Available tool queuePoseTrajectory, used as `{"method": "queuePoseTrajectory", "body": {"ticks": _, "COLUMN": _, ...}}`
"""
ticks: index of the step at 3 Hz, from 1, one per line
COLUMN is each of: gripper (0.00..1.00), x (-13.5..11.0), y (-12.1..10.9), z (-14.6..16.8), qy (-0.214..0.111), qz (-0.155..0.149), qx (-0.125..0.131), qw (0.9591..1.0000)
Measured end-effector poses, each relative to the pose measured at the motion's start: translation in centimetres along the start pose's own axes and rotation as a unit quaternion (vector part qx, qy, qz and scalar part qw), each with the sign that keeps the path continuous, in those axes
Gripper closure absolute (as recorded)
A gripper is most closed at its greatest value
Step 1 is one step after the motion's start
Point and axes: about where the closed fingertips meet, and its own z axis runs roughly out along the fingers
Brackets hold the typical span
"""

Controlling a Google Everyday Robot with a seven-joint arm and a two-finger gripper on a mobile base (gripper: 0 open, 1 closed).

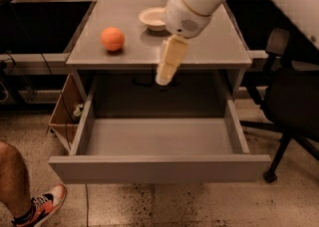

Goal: Place orange into top drawer

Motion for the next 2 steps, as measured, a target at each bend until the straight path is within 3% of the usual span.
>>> {"method": "queuePoseTrajectory", "body": {"ticks": 1, "gripper": 0.0, "x": -3.0, "y": -1.24, "z": 4.95, "qy": -0.059, "qz": -0.026, "qx": -0.009, "qw": 0.9979}}
{"method": "queuePoseTrajectory", "body": {"ticks": 2, "gripper": 0.0, "x": -3.0, "y": -1.24, "z": 4.95, "qy": -0.059, "qz": -0.026, "qx": -0.009, "qw": 0.9979}}
